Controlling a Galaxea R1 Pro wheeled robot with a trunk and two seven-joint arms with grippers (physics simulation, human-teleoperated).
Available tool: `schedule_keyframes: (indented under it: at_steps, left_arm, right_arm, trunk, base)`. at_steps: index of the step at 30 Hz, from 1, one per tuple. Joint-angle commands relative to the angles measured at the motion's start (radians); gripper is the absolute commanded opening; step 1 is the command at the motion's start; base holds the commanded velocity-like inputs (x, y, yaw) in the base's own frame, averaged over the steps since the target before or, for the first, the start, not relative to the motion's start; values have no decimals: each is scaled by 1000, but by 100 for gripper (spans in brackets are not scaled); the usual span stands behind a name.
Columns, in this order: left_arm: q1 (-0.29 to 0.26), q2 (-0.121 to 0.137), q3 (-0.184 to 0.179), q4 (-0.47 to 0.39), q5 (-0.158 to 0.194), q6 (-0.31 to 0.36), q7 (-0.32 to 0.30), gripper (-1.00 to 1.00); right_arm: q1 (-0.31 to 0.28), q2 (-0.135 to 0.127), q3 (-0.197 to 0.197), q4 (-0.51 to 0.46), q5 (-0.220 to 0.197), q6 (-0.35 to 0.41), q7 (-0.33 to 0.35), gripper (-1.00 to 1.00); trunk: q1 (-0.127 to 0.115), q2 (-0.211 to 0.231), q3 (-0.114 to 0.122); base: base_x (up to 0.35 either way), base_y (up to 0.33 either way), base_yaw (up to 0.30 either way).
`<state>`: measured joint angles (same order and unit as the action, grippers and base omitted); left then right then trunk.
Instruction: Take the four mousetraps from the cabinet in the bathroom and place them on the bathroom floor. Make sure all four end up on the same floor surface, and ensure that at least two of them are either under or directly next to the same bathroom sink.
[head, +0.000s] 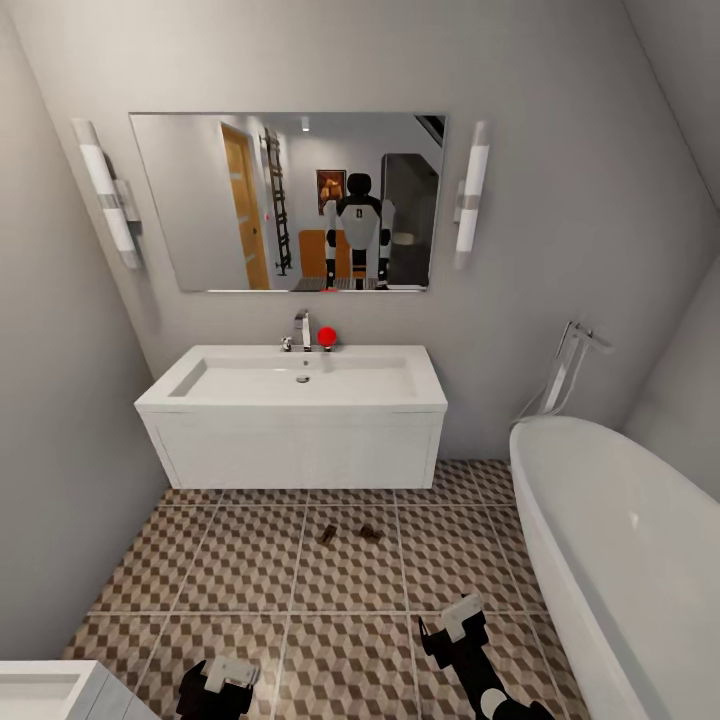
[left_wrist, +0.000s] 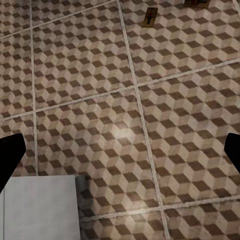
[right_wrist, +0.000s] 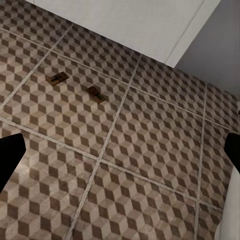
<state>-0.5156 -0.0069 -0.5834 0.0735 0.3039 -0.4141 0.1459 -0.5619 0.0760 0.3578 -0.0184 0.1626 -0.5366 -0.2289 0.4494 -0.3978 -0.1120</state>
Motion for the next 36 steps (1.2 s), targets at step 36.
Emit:
schedule_keyframes:
  at_steps: [36]
  left_arm:
    - [-1, -38, -6, 2, 6, 8, 4, 100]
  right_arm:
    - [41, -5, 1, 2, 10, 9, 39, 100]
  trunk:
    - [1, -2, -2]
  base:
    - [-10, 0, 0]
